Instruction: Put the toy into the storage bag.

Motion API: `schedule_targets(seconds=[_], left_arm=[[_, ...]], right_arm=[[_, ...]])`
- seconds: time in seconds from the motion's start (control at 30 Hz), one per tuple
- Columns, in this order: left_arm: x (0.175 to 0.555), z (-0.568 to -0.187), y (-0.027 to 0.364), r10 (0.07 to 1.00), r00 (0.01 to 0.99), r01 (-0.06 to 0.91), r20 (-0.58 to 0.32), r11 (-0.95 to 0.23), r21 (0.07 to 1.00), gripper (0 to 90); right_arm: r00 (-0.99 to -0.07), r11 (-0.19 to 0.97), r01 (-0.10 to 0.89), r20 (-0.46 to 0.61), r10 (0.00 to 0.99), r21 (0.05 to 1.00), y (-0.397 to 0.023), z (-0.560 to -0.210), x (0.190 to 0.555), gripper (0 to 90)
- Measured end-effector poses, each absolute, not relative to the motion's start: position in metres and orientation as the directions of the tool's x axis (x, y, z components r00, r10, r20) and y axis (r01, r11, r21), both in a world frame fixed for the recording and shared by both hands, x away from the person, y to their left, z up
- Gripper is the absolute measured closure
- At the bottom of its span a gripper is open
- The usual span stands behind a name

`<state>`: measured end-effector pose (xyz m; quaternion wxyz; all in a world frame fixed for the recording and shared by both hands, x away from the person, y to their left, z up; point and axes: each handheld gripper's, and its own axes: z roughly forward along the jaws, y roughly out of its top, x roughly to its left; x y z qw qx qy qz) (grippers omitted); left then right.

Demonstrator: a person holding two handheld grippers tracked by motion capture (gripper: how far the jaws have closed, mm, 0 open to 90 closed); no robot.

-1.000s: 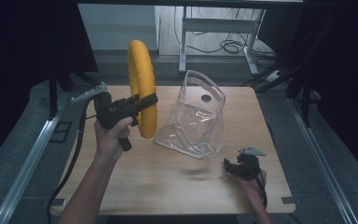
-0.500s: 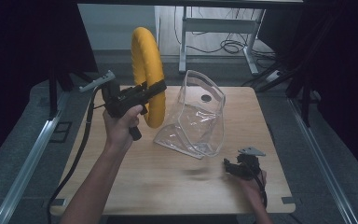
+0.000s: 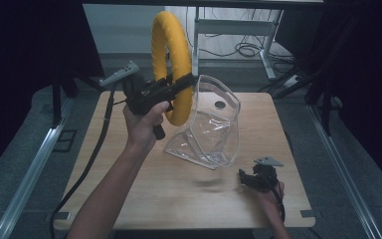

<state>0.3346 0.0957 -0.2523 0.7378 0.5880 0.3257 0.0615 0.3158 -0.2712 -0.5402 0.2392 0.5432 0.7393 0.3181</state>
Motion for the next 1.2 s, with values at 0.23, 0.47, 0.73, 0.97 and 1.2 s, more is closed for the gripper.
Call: schedule_targets(seconds=[0.23,0.47,0.73,0.97,1.2], left_arm=[[0.336,-0.249,0.079,0.455,0.788,0.298,-0.415,0.308,0.903,50.5],[0.336,-0.244,0.061,0.434,0.805,0.300,-0.404,0.289,0.909,50.5],[0.333,-0.237,0.037,0.400,0.830,0.301,-0.389,0.266,0.916,50.5],[0.331,-0.239,0.016,0.369,0.848,0.305,-0.381,0.248,0.920,50.5],[0.337,-0.252,0.005,0.351,0.841,0.341,-0.411,0.245,0.908,50.5]], right_arm=[[-0.295,0.206,0.652,-0.007,0.955,0.730,-0.271,-0.540,0.316,21.2],[-0.295,0.206,0.652,-0.007,0.956,0.730,-0.271,-0.540,0.316,21.2],[-0.295,0.207,0.651,-0.008,0.956,0.730,-0.271,-0.540,0.316,21.2],[-0.295,0.208,0.651,-0.009,0.955,0.730,-0.271,-0.540,0.316,21.2],[-0.295,0.207,0.651,-0.008,0.955,0.730,-0.271,-0.540,0.316,21.3]])
